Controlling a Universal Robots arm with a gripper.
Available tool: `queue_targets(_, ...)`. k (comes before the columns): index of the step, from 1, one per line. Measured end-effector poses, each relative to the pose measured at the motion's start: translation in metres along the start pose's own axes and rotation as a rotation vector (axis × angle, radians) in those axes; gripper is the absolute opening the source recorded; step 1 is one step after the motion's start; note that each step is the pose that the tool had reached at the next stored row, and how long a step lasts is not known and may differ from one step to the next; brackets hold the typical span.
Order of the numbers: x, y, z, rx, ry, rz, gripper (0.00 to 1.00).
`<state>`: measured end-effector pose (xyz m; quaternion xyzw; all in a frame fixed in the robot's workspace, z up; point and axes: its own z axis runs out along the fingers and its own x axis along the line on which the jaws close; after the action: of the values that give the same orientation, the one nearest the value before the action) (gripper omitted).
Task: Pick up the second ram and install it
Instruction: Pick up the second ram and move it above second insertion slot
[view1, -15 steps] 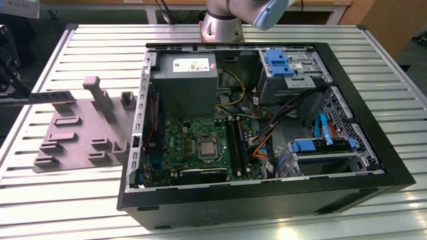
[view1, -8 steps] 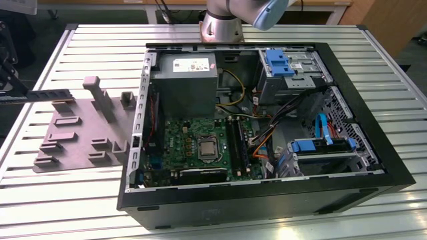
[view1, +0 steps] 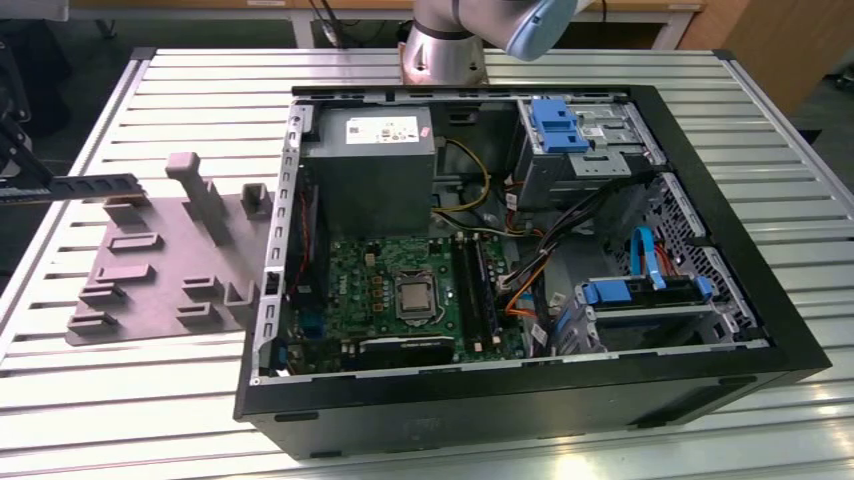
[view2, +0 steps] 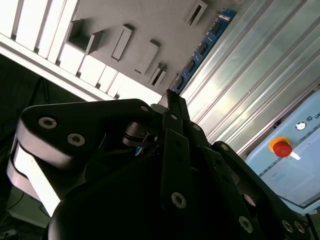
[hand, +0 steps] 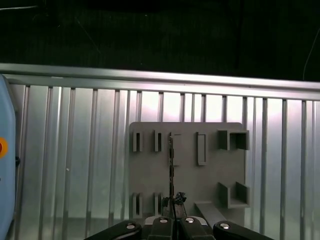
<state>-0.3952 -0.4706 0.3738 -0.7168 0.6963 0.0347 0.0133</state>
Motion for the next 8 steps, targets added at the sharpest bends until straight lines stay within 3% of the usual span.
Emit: queue_targets(8, -0.0004, 0.0002, -0.0057, 0.0001, -0.0001, 0.000, 0.11)
